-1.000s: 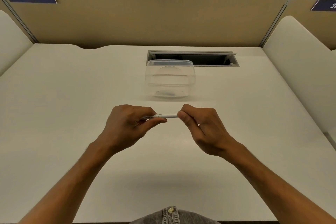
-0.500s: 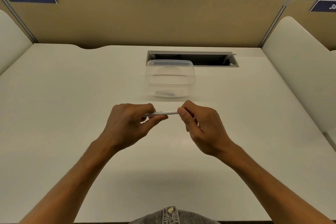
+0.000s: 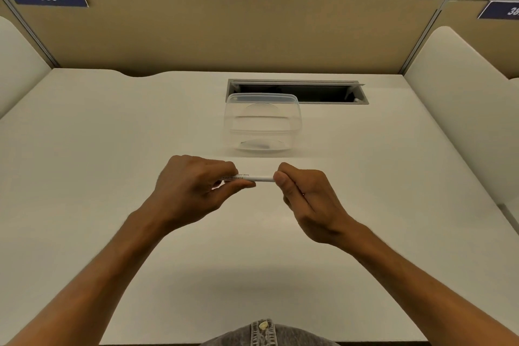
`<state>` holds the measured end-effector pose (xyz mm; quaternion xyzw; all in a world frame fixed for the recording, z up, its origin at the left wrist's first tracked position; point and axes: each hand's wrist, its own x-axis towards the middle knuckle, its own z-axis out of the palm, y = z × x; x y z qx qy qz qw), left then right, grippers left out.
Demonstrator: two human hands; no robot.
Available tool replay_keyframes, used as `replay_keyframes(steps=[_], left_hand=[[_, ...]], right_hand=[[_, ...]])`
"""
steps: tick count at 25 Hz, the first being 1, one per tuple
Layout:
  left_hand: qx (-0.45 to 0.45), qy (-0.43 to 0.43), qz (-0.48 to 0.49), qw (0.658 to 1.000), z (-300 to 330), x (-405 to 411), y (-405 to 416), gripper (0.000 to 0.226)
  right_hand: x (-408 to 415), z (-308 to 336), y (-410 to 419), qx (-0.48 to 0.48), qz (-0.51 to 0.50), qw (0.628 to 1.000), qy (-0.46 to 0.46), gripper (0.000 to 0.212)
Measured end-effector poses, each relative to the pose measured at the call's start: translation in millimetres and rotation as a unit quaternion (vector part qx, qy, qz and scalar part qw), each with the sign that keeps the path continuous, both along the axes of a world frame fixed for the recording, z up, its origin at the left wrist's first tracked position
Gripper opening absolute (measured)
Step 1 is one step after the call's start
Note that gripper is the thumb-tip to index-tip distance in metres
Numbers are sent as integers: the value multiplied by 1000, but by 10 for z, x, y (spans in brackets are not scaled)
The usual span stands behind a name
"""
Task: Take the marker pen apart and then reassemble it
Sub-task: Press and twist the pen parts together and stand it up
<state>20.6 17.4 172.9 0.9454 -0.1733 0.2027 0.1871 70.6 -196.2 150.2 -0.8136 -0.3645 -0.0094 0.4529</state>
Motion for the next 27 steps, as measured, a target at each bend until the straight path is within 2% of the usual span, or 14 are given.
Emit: replay_keyframes(steps=[2,6,9,11,14,21,27], left_hand=[[40,-24,1,999,15,6,7,44],[80,-53,-9,995,9,12,-2,42],[34,-40,-4,999,1,34,-28,46],[6,-27,7,1000,-5,49,-51,46],[-23,3,20,1000,-36,37,-68,44],[-168,131,0,977,-246,-21,-98,25],[-247,172,-5,954,-259,-63,-103,21]], right_hand=[[-21,-1,15,37,3,996,81,35],[-57,-29,4,80,8,984,157,38],[-58,-18,17,92,-12,988,120,35],[-38,-3,30,83,-37,993,69,27],[0,8,23,91,-63,993,42,16],[102,-33,-40,130,-94,982,94,10],[118,-38,-25,123,-95,983,94,11]])
